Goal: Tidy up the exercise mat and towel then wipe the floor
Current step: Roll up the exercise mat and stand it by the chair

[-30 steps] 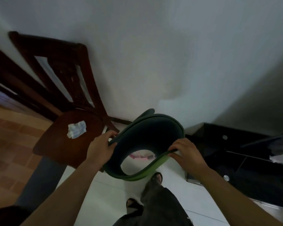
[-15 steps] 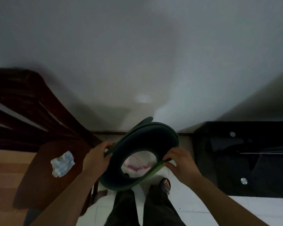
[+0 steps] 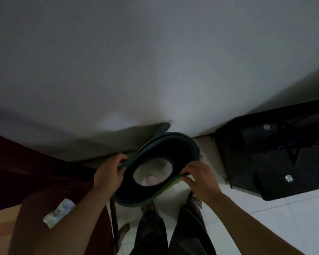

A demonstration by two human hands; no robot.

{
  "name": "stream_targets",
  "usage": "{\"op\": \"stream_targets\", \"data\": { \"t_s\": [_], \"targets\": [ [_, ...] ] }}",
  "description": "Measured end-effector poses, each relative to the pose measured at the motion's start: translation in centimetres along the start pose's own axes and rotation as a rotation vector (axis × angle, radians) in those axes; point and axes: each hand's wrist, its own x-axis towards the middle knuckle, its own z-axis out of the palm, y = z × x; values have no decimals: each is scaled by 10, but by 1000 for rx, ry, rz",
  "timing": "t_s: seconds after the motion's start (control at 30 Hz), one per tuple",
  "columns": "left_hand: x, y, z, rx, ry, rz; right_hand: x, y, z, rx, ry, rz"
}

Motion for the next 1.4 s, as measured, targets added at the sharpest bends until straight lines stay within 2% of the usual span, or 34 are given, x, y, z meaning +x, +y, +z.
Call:
{"op": "stream_targets", "data": {
  "t_s": [0.2,0.3,0.47,0.73,0.9,1.13,1.4],
  "targets": [
    [18,-26,26,-6,-17,32,6,6,40,7,-24,61],
    [24,-33,29,29,-14,-36,5,0,50,11,-5,63],
    [21,-40,26,30,-108,-61,7,-15,55,4,-19,37],
    [1,-36,4,-45,-124,87,-4,-39,38,7,-130,47],
    [-13,-19,-21,-66,-128,163,-13,-62,1,15,-121,81],
    [-40,32,-70,-105,-99,298,-45,-103,-56,103,29,202],
    [-76,105,-108,-19,-180,589,-111,-140,-115,199,194,327]
  ]
}}
